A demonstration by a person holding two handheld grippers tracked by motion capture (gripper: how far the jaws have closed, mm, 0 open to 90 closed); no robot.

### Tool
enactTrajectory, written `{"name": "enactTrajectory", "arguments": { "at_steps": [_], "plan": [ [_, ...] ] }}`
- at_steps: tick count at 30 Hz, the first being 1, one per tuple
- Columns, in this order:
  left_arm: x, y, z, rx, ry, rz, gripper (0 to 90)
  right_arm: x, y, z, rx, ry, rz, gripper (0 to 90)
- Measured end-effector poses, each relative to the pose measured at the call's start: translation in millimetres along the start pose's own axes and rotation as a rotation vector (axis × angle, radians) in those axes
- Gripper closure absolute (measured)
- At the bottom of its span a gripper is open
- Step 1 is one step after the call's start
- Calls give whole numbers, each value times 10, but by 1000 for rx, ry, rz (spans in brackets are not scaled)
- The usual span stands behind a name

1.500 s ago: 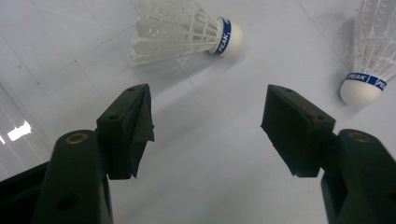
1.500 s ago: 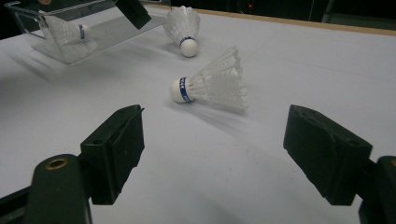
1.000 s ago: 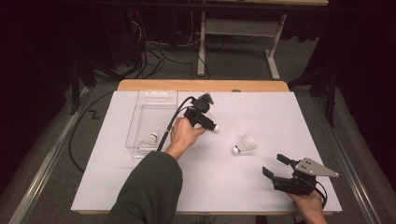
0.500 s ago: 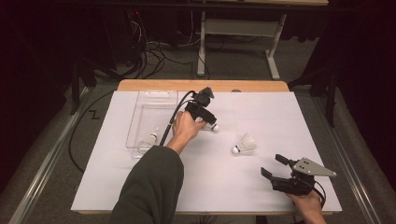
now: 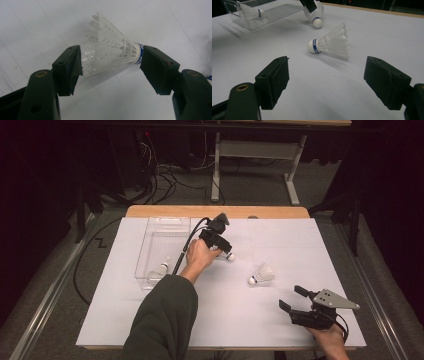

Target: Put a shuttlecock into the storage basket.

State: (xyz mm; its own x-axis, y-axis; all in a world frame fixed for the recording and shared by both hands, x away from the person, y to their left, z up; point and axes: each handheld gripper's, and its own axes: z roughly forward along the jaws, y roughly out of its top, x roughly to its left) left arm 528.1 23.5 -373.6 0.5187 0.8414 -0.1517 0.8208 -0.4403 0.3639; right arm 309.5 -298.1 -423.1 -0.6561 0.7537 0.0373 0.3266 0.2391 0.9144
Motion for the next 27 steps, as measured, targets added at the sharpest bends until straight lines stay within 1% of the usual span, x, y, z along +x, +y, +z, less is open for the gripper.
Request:
{"name": "enactTrajectory", "arguments": {
  "at_steps": [7, 10, 12, 14, 15, 16, 17, 23, 27],
  "plan": [
    [1, 6, 41, 9, -10, -4, 366, -2, -3, -3, 1, 1, 3, 207],
    [2, 6, 55, 23, -21, 1, 403, 0, -3, -4, 2, 3, 3, 207],
    [1, 4, 57, 31, -20, 4, 427, -1, -4, -5, 2, 3, 3, 207],
    [13, 1, 47, 33, -22, 3, 452, -1, -4, -4, 3, 4, 5, 207],
    [19, 1, 42, 33, -23, 4, 480, -1, -4, -1, 3, 5, 2, 208],
    [25, -2, 37, 33, -25, 2, 480, -1, -4, -1, 3, 5, 2, 208],
    [30, -5, 33, 35, -27, 3, 509, 0, -5, 1, 4, 6, 2, 207],
    [14, -23, 38, 72, -29, 30, 557, 3, -5, 4, 6, 8, 0, 207],
    [1, -21, 31, 75, -37, 38, 588, 3, -6, 4, 7, 8, -1, 208]
  ]
}}
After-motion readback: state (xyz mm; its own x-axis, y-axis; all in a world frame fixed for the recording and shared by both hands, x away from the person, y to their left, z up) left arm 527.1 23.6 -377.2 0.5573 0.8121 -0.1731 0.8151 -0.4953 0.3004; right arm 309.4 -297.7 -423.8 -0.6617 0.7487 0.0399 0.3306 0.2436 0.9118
